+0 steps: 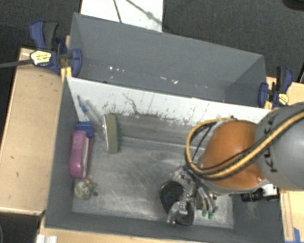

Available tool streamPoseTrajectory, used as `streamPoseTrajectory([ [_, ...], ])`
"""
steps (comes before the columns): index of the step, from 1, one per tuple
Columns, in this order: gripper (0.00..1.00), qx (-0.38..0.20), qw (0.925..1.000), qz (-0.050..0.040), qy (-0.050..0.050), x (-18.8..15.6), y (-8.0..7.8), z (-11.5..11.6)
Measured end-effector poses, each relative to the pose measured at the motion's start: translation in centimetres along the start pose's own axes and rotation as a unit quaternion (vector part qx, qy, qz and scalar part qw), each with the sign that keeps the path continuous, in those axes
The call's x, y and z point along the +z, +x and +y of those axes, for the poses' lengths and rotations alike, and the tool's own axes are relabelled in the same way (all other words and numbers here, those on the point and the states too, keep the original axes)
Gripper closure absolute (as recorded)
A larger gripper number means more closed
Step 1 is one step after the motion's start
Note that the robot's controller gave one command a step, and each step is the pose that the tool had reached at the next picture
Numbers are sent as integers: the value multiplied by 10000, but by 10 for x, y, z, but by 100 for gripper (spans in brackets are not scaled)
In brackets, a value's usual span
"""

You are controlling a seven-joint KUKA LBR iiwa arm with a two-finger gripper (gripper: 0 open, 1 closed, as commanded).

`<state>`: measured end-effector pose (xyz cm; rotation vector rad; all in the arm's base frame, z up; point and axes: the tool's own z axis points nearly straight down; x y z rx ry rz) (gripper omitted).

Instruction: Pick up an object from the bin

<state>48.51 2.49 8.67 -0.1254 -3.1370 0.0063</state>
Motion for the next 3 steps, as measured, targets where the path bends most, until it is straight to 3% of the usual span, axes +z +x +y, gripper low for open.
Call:
streamPoseTrajectory([
  [1,100,-10,10000,-26,-32,-1,-2,6],
  [2,100,44,10000,-36,-26,-40,-8,1],
  [3,100,42,10000,-59,-33,-146,-12,12],
])
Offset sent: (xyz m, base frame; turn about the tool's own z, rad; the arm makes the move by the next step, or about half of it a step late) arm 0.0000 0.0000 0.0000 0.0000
